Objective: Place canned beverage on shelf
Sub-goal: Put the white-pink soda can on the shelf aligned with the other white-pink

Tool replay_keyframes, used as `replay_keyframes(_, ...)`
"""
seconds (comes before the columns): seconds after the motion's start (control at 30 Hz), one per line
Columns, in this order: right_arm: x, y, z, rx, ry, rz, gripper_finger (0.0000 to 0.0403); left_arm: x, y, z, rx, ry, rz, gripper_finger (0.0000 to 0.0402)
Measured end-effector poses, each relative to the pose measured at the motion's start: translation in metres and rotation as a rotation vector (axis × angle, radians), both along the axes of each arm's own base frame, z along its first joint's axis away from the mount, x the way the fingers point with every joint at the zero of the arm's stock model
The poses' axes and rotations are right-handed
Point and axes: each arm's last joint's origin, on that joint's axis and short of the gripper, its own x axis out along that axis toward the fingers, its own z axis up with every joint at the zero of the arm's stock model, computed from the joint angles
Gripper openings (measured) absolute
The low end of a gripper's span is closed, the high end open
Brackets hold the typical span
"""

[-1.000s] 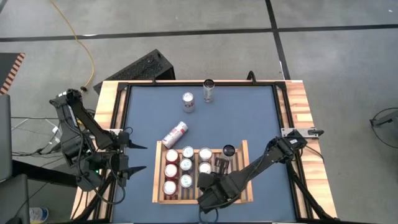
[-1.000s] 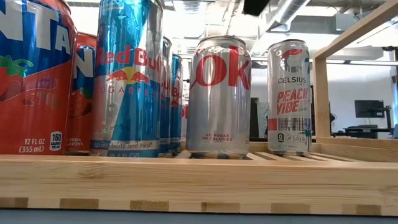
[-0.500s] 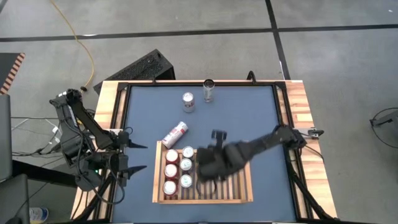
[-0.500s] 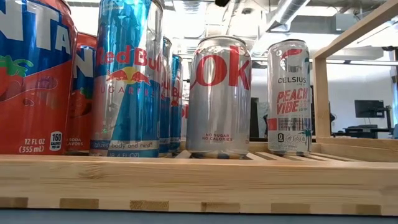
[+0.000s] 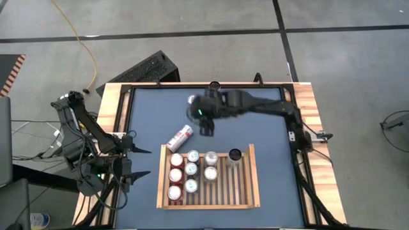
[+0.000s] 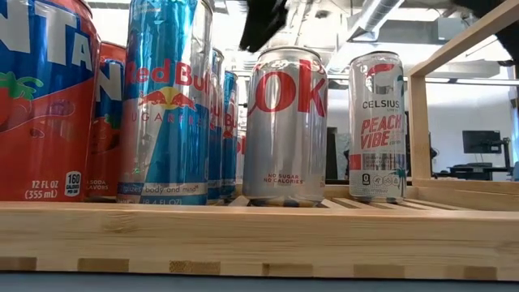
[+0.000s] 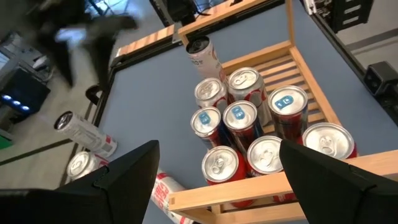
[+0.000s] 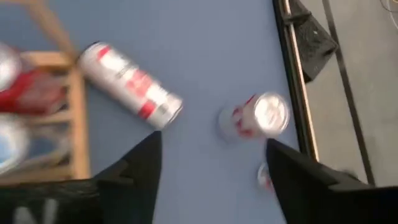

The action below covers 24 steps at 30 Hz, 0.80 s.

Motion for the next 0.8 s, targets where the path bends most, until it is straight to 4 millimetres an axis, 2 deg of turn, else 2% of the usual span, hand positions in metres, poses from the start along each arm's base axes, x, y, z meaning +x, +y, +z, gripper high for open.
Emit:
replay_keyframes(0.17,0.028,-0.055,-0.02,0.011,-0.083,0.042,0.0285,-0.002,0.003,0.002,-0.013,0.006,-0.01,0.032)
replay_keyframes(0.43,0.044,-0.118,-0.066,0.036,-0.032,-0.043,0.0304,-0.004,0.005,0.002,-0.005,0.013,-0.008,0.032)
replay_keyframes(0.67,0.054,-0.147,-0.1,0.081,-0.016,-0.065,0.0323,-0.005,0.008,-0.001,-0.009,0.029,0.011,0.032)
replay_keyframes(0.8,0.054,-0.154,-0.106,0.086,-0.006,-0.077,0.0341,-0.006,0.009,-0.002,-0.01,0.039,0.023,0.032)
